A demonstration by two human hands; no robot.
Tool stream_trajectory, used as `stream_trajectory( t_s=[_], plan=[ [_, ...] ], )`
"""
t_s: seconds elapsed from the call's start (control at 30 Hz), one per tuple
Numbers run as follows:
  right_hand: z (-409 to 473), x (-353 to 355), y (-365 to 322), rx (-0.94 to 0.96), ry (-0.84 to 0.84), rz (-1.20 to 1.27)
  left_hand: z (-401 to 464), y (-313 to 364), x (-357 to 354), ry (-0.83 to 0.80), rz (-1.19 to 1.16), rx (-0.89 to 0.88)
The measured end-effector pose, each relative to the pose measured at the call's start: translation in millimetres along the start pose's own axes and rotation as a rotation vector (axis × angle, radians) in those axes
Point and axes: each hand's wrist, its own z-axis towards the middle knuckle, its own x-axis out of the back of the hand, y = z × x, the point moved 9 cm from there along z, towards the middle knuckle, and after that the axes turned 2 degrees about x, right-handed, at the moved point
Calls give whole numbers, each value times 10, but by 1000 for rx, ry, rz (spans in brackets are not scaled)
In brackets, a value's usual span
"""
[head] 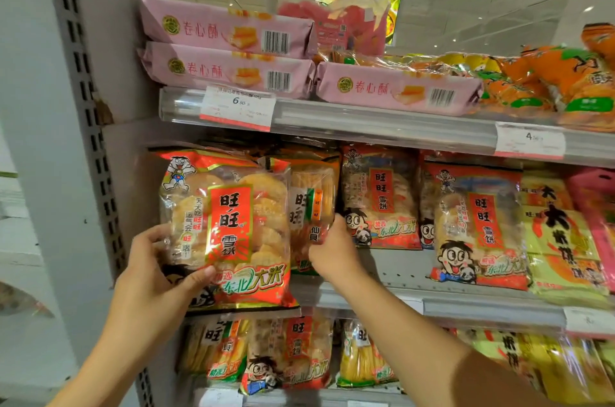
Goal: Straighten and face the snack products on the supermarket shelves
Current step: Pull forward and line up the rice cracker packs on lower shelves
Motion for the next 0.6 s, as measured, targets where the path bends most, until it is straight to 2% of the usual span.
stream_trajectory(
  t_s=[0.2, 0.33, 0.43, 0.6],
  plan=[
    [-603, 820, -71, 146, 191, 315, -129, 468, -531, -137, -1, -96],
    [-1070, 1397, 140, 170, 238, 445, -230, 902, -1155, -200, -19, -194],
    [-1161, 1532, 403, 117, 199, 371, -319, 1216, -1616, -219, 22, -283],
    [-947, 1761, 617, 94, 248, 183, -282, 1393, -2179, -224, 211, -335]
  ],
)
